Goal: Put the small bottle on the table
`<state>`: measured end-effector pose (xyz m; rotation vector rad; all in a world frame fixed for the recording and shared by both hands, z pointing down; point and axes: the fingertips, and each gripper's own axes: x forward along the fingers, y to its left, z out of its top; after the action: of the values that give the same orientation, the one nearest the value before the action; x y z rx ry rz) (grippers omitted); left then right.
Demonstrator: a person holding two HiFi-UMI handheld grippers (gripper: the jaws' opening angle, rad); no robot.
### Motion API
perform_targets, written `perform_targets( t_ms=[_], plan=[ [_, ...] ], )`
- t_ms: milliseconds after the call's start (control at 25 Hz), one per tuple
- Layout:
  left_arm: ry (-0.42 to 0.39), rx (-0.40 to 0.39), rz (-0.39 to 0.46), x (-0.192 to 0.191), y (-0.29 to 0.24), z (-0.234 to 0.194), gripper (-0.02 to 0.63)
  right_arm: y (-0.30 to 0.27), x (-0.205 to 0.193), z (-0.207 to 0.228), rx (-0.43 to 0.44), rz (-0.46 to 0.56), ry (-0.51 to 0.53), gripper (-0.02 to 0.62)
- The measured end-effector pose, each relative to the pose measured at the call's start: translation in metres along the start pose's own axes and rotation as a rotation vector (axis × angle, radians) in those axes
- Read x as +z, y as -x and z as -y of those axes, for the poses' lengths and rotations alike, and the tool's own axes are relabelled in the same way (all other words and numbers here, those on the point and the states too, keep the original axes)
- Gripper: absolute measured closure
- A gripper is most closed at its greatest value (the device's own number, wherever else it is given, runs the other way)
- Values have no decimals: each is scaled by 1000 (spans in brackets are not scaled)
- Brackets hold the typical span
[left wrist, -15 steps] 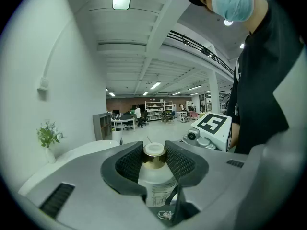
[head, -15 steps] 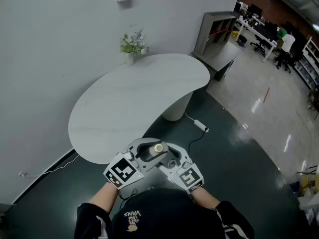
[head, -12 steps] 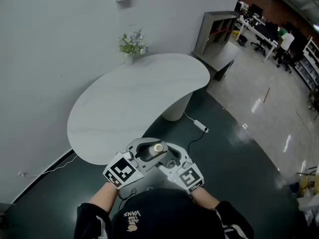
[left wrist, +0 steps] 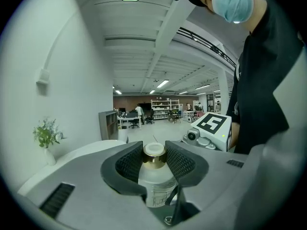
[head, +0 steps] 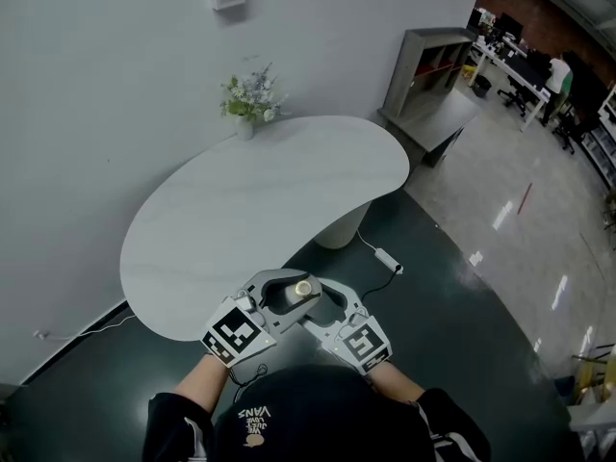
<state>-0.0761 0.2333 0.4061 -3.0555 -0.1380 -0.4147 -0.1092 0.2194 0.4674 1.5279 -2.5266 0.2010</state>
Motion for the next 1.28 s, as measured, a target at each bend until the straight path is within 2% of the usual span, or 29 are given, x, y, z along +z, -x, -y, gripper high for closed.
perform_targets(
  t_ms=[320, 600, 880, 1280],
  plan=[
    [42, 76, 9, 10, -71, -49, 445, -1, -6, 85, 75, -23, 25, 331],
    [52, 120, -8, 12, -116, -75, 445, 1, -14, 135, 121, -34, 32, 331],
    [56, 113, -28, 9, -137, -116, 445, -25, -14, 172, 124, -33, 11, 331],
    [48, 109, -36, 2, -139, -200, 445, -95, 0, 219, 121, -31, 21, 331]
  ],
)
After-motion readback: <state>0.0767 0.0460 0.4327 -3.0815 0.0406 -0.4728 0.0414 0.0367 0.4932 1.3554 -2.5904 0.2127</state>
